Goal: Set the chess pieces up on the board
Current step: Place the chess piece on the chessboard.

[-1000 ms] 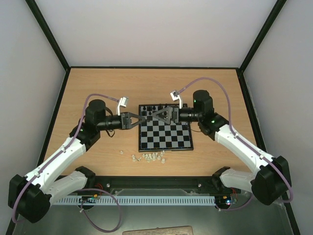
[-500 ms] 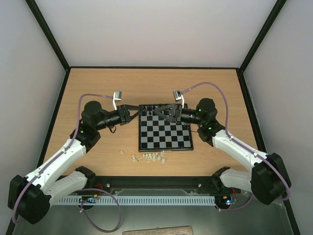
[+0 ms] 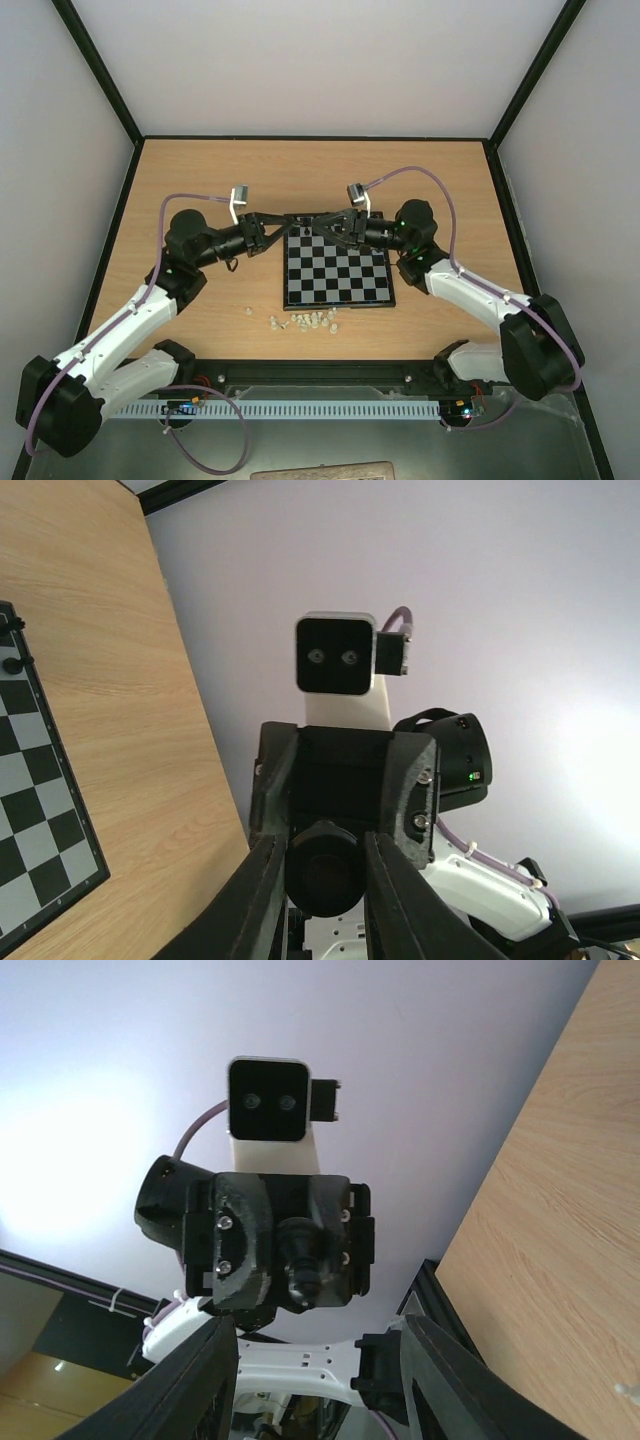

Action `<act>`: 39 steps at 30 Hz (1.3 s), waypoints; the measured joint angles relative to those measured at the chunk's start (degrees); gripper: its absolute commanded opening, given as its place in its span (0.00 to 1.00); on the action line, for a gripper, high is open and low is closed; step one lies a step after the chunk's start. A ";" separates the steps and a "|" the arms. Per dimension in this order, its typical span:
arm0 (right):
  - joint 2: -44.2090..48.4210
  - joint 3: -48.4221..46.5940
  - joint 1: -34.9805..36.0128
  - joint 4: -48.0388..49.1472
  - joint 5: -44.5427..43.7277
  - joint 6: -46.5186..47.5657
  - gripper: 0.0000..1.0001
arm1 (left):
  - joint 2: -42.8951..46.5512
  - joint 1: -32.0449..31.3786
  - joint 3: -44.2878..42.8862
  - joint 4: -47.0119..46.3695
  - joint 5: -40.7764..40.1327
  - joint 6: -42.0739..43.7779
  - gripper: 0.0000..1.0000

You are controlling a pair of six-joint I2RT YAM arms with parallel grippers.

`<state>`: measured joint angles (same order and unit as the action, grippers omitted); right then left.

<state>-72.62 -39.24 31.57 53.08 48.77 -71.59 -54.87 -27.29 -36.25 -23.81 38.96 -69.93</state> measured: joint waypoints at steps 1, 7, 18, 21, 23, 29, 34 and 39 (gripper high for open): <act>-0.37 -0.02 0.02 0.20 0.07 -0.09 0.44 | 0.00 0.00 0.00 -0.24 0.04 -0.15 0.05; -2.64 -0.68 0.87 1.01 0.33 -0.87 0.36 | -0.68 0.00 0.59 -1.79 0.44 -1.01 0.05; -4.76 -3.28 2.67 1.70 0.63 -0.87 0.24 | -1.60 -0.02 1.42 -2.99 1.11 -1.29 0.05; -5.18 -3.37 2.91 1.75 0.68 -0.87 0.20 | -1.60 -0.02 1.42 -3.08 1.14 -1.29 0.05; -5.33 -3.37 3.06 1.70 0.70 -0.90 0.16 | -1.60 -0.02 1.42 -3.21 1.31 -1.29 0.05; -5.62 -3.43 3.15 1.70 0.68 -0.70 0.06 | -1.60 0.00 1.46 -3.76 1.53 -1.29 0.06; -5.70 -3.56 3.17 1.25 0.61 -0.20 0.04 | -1.60 0.11 1.51 -3.65 1.53 -1.16 0.20; -5.05 -7.82 3.34 -9.88 -0.24 6.45 0.02 | -1.18 1.36 0.66 1.29 0.98 1.99 0.61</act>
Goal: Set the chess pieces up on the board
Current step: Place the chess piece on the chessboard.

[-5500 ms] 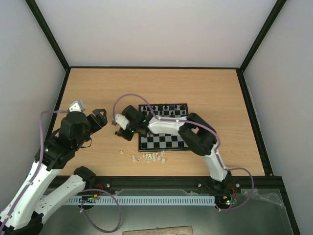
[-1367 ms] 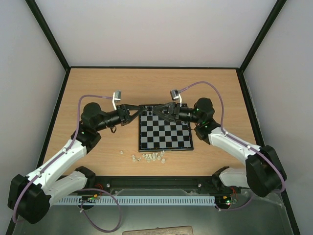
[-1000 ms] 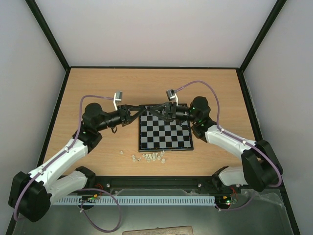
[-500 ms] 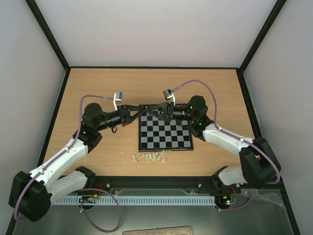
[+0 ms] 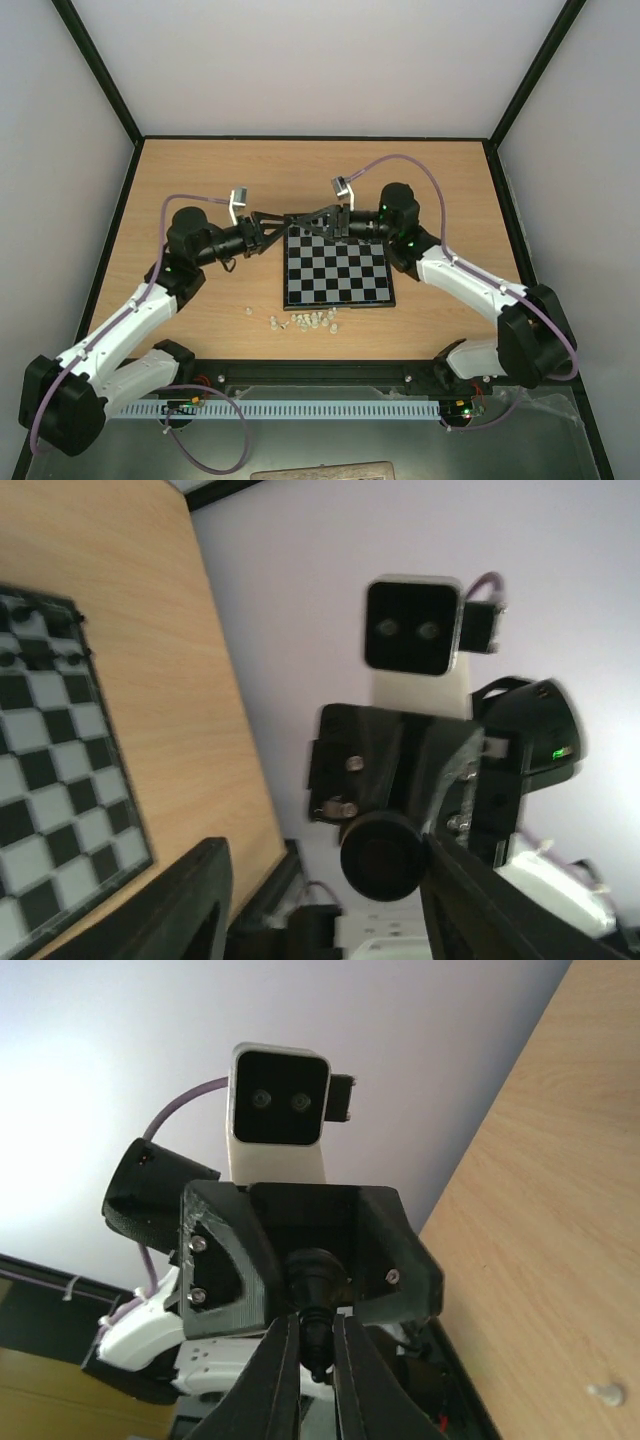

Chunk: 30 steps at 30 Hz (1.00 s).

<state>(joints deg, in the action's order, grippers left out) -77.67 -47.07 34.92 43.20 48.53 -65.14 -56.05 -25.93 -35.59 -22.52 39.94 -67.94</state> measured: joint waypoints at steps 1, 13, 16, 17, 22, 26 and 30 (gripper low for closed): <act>0.42 -1.22 -0.02 -2.78 -0.35 1.88 0.02 | 0.37 0.68 -0.46 2.29 -0.11 0.83 0.64; 0.94 -27.10 -1.57 -55.01 -21.27 31.78 0.03 | 4.85 13.84 -5.75 20.57 -0.96 12.63 0.73; -3.28 -35.56 -1.57 -65.37 -31.28 36.81 0.02 | 4.24 15.06 -5.73 23.56 -0.96 14.67 0.72; -4.96 -37.53 -1.57 -67.84 -33.97 38.03 0.02 | 4.00 15.26 -5.70 24.33 -0.98 15.26 0.72; -15.21 -45.13 -1.57 -79.14 -47.43 41.77 0.01 | 1.88 15.37 -5.68 27.10 -1.01 18.27 0.73; -22.88 -48.72 -1.57 -84.87 -54.49 42.93 0.01 | 0.57 15.45 -5.31 28.17 -1.01 20.06 0.73; -30.27 -53.94 -1.60 -88.80 -59.95 43.78 0.01 | -0.37 15.74 -4.72 28.41 -1.03 21.40 0.73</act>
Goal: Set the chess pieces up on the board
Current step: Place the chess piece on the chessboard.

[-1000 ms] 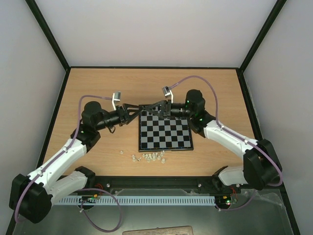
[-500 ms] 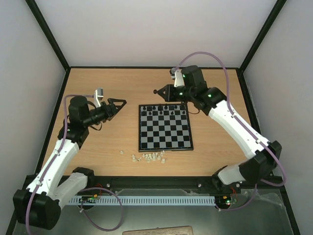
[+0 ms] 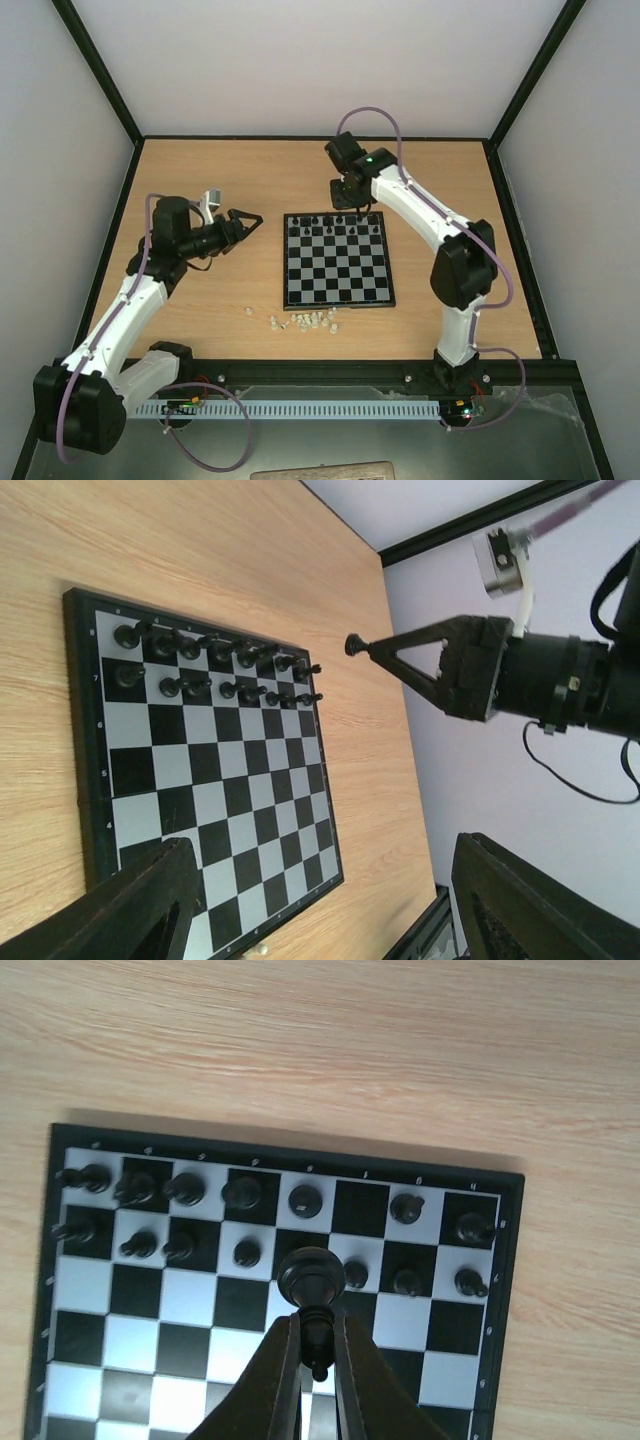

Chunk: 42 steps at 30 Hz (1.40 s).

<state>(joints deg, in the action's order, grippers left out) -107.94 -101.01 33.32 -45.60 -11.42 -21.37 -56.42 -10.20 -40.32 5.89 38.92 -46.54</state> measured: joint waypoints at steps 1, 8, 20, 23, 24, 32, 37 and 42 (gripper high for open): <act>-1.64 -1.36 0.00 -0.72 -1.01 0.24 0.01 | -0.22 0.00 0.13 0.02 0.00 0.15 0.73; -10.08 -6.62 -0.02 -3.06 -4.13 1.49 0.02 | -1.31 0.15 0.61 0.09 0.02 1.33 0.73; -14.23 -6.93 -1.31 -3.58 -4.00 2.75 0.02 | -3.08 0.26 0.63 -0.02 0.04 2.12 0.73; -14.38 -6.86 -2.01 -3.54 -3.82 2.93 0.02 | -3.50 0.26 0.66 -0.31 0.07 2.21 0.73; -14.47 -6.80 -2.25 -3.52 -3.74 2.99 0.02 | -3.61 0.26 0.66 -0.37 0.07 2.21 0.73; -17.25 -6.60 -2.97 -2.73 -2.12 3.50 0.03 | -4.52 0.37 0.90 -0.50 0.07 2.23 0.73; -18.86 -6.56 -3.02 -2.47 -1.40 3.91 0.03 | -5.07 0.52 0.90 -0.90 0.07 2.23 0.73; -19.15 -6.56 -3.37 -2.21 -1.03 4.28 0.07 | -5.51 0.52 0.90 -1.27 0.07 2.21 0.73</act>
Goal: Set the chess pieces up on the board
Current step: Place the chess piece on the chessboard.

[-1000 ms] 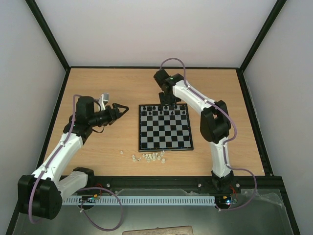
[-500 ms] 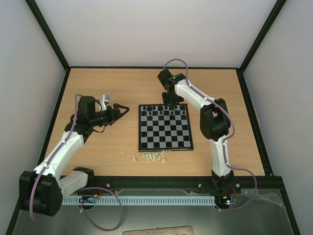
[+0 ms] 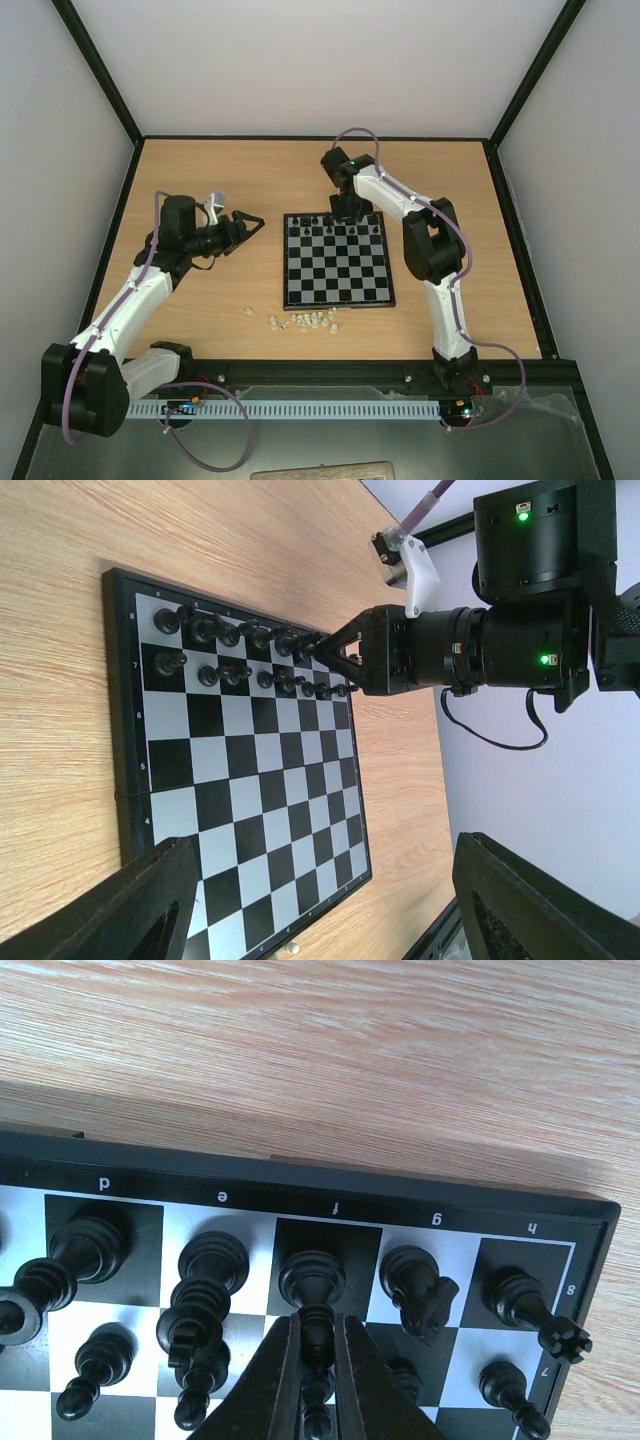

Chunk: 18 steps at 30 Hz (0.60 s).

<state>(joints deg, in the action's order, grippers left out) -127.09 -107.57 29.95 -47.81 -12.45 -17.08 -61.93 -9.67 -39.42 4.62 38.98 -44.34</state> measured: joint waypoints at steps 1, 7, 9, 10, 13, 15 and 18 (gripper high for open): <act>0.00 0.00 0.00 0.02 0.04 0.02 0.09 | -0.02 0.00 0.00 0.02 0.00 0.00 0.73; -0.02 0.00 -0.13 0.07 0.22 0.20 0.16 | -0.02 0.00 0.00 -0.07 0.00 0.00 0.73; -0.02 0.00 -0.17 0.07 0.26 0.20 0.17 | -0.02 0.00 0.02 -0.11 0.00 0.00 0.73; -0.02 0.00 -0.17 0.07 0.28 0.17 0.17 | -0.02 0.00 0.02 -0.13 0.02 0.00 0.73; -0.02 0.00 -0.22 0.07 0.31 0.20 0.19 | -0.04 0.02 0.02 -0.31 0.00 0.00 0.73; -0.02 -0.02 -0.22 0.09 0.33 0.22 0.21 | -0.04 0.00 0.02 -0.39 0.02 0.00 0.73; -0.02 -0.17 -0.22 0.07 0.35 0.13 0.23 | -0.04 0.00 0.02 -0.42 0.00 0.00 0.73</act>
<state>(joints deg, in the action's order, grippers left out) -127.11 -107.74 29.74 -47.75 -12.10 -16.95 -61.98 -9.67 -39.40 4.21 38.98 -44.34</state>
